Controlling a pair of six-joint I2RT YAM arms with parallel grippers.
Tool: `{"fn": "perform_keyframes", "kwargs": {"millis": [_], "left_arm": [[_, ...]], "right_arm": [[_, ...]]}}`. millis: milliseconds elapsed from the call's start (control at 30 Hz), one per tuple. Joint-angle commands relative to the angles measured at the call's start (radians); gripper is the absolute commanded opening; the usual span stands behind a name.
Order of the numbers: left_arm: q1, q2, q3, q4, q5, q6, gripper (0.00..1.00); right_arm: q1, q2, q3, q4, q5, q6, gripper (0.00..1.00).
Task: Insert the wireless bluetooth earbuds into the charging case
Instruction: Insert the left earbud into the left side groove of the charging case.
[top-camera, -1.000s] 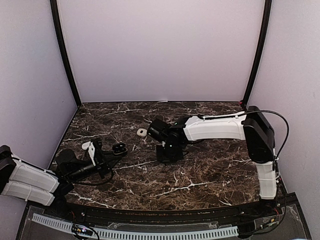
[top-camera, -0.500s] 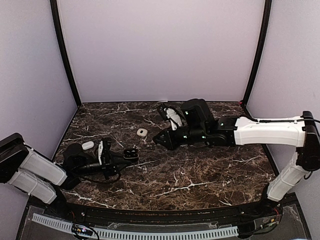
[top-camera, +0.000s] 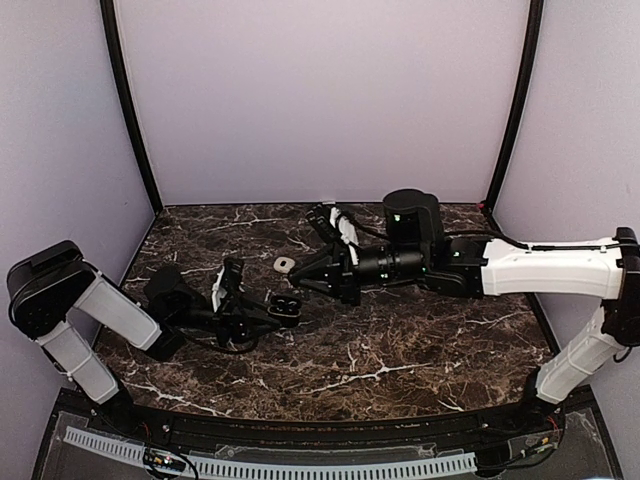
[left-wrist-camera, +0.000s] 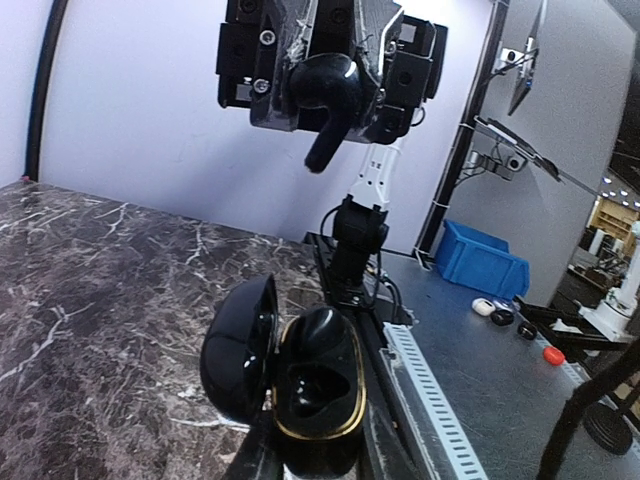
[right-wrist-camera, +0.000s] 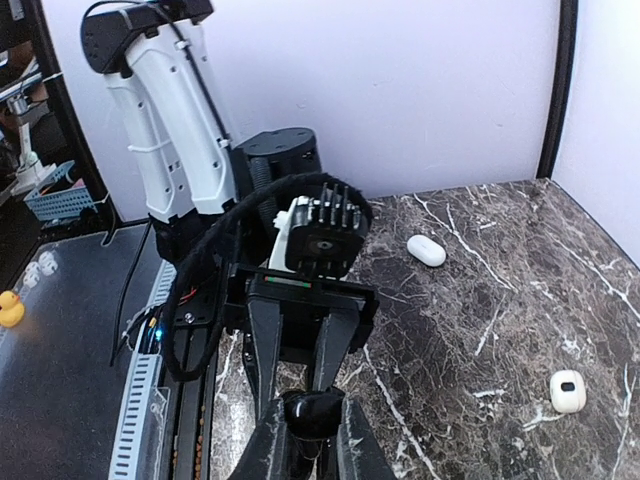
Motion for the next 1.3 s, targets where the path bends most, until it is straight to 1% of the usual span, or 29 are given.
{"fn": "perform_keyframes", "kwargs": {"millis": [0, 100, 267, 400, 500, 567, 667, 733, 800, 867, 900, 967, 1133, 1267], "left_arm": [[-0.018, 0.019, 0.058, 0.055, 0.119, -0.034, 0.13], [-0.028, 0.025, 0.097, 0.002, 0.120, 0.004, 0.13], [-0.042, 0.007, 0.149, -0.160, 0.054, 0.122, 0.13], [-0.056, 0.001, 0.203, -0.311, 0.028, 0.220, 0.13], [-0.071, -0.008, 0.231, -0.391, -0.014, 0.293, 0.13], [-0.083, -0.025, 0.236, -0.429, -0.057, 0.350, 0.13], [-0.114, -0.060, 0.226, -0.473, -0.148, 0.456, 0.13], [-0.134, -0.077, 0.220, -0.501, -0.245, 0.512, 0.13], [-0.142, -0.084, 0.209, -0.487, -0.296, 0.522, 0.13], [-0.144, -0.086, 0.183, -0.425, -0.349, 0.510, 0.13], [-0.144, -0.087, 0.173, -0.392, -0.376, 0.500, 0.13], [-0.148, -0.085, 0.157, -0.335, -0.452, 0.473, 0.13], [-0.168, -0.063, 0.148, -0.241, -0.568, 0.433, 0.13], [-0.186, -0.039, 0.148, -0.192, -0.605, 0.434, 0.13]], "right_arm": [[0.001, -0.063, -0.057, 0.094, -0.104, -0.153, 0.00], [0.001, -0.094, -0.134, 0.177, -0.113, -0.204, 0.00], [0.001, -0.136, -0.215, 0.270, -0.086, -0.238, 0.00], [0.001, -0.129, -0.221, 0.267, -0.057, -0.267, 0.00], [0.001, -0.117, -0.218, 0.252, -0.096, -0.321, 0.00], [0.001, -0.109, -0.221, 0.253, -0.074, -0.330, 0.00], [0.001, -0.107, -0.229, 0.251, -0.001, -0.326, 0.00], [0.001, -0.110, -0.241, 0.261, 0.041, -0.308, 0.00], [0.001, -0.117, -0.265, 0.297, 0.056, -0.273, 0.00], [0.003, -0.129, -0.305, 0.362, 0.087, -0.218, 0.00], [0.005, -0.137, -0.337, 0.400, 0.121, -0.182, 0.00], [0.020, -0.157, -0.376, 0.463, 0.238, -0.127, 0.00], [0.089, -0.169, -0.419, 0.573, 0.470, -0.068, 0.00], [0.121, -0.136, -0.433, 0.664, 0.555, -0.052, 0.00]]}}
